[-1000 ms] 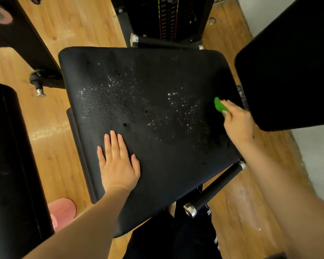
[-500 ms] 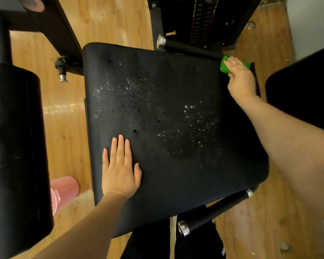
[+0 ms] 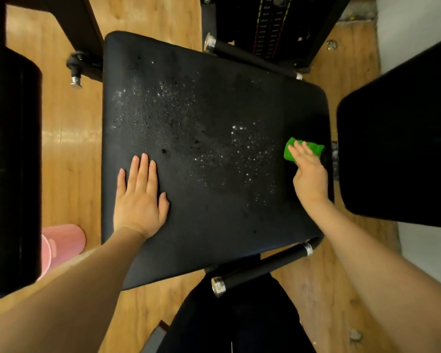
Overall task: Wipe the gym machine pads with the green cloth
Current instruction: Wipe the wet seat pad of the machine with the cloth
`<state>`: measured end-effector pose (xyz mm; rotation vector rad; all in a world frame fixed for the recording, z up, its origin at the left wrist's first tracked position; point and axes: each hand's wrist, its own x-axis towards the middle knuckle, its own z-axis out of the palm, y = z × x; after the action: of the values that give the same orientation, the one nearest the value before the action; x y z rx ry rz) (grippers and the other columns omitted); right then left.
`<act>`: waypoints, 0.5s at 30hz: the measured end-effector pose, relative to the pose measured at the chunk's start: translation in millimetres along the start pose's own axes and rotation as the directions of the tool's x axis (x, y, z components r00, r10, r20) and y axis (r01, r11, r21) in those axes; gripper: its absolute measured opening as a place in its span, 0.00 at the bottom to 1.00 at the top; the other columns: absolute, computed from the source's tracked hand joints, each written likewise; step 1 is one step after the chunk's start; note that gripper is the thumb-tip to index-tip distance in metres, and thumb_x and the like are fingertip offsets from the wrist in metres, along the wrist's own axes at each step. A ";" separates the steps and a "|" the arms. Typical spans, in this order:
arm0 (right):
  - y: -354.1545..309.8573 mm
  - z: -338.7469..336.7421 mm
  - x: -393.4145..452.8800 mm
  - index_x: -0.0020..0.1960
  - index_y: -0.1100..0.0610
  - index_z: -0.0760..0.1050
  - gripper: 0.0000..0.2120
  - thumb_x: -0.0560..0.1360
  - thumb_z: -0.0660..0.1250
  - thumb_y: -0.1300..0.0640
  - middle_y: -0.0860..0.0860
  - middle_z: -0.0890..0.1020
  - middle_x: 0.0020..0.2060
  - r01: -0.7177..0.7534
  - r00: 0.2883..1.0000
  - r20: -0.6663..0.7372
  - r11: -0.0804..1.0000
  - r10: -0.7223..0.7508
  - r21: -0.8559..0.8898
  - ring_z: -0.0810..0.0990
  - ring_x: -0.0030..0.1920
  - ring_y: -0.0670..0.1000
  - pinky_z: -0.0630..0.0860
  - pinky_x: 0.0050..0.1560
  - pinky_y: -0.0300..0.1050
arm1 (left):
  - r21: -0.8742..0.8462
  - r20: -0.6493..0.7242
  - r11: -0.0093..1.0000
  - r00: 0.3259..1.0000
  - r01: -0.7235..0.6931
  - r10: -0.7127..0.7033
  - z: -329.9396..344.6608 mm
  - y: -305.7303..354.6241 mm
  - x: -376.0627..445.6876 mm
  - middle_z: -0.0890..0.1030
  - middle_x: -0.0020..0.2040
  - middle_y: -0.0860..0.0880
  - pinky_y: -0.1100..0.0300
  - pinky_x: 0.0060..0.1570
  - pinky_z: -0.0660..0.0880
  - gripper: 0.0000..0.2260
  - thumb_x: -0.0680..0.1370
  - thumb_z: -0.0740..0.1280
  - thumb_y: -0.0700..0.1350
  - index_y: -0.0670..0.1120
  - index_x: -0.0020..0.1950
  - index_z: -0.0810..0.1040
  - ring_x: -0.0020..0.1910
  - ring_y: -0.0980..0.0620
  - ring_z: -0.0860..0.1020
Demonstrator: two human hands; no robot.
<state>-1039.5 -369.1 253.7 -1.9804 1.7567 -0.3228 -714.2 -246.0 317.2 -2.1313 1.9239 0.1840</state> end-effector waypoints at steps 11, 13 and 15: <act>4.8 -7.7 -151.7 0.70 0.59 0.66 0.30 0.72 0.56 0.78 0.47 0.62 0.70 -0.104 0.979 0.177 0.995 0.102 -0.001 0.60 0.73 0.50 0.54 0.71 0.41 | -0.105 0.009 0.972 0.978 0.209 -0.209 -4.4 24.2 -32.7 0.50 0.79 0.38 0.45 0.74 0.41 0.30 0.82 0.55 0.49 0.36 0.78 0.50 0.78 0.41 0.46; 3.1 -10.0 -160.4 0.71 0.58 0.65 0.30 0.72 0.55 0.78 0.43 0.59 0.68 -0.118 0.973 0.201 0.993 0.115 0.006 0.57 0.73 0.46 0.51 0.71 0.38 | -0.146 0.046 0.956 0.967 0.255 -0.251 -0.1 38.5 -51.7 0.49 0.79 0.38 0.46 0.75 0.43 0.30 0.82 0.56 0.50 0.36 0.78 0.50 0.78 0.41 0.46; 2.5 -13.0 -166.4 0.71 0.58 0.64 0.29 0.73 0.54 0.77 0.45 0.60 0.71 -0.133 0.962 0.241 0.991 0.129 0.003 0.56 0.72 0.44 0.47 0.71 0.35 | -0.171 0.069 0.936 0.951 0.307 -0.300 4.9 51.5 -60.6 0.48 0.79 0.39 0.46 0.76 0.44 0.31 0.82 0.55 0.50 0.36 0.78 0.48 0.78 0.41 0.45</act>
<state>-1073.1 -208.7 285.5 -1.7944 1.7100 -0.0524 -771.7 -191.1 323.1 -2.4872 1.5791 0.3495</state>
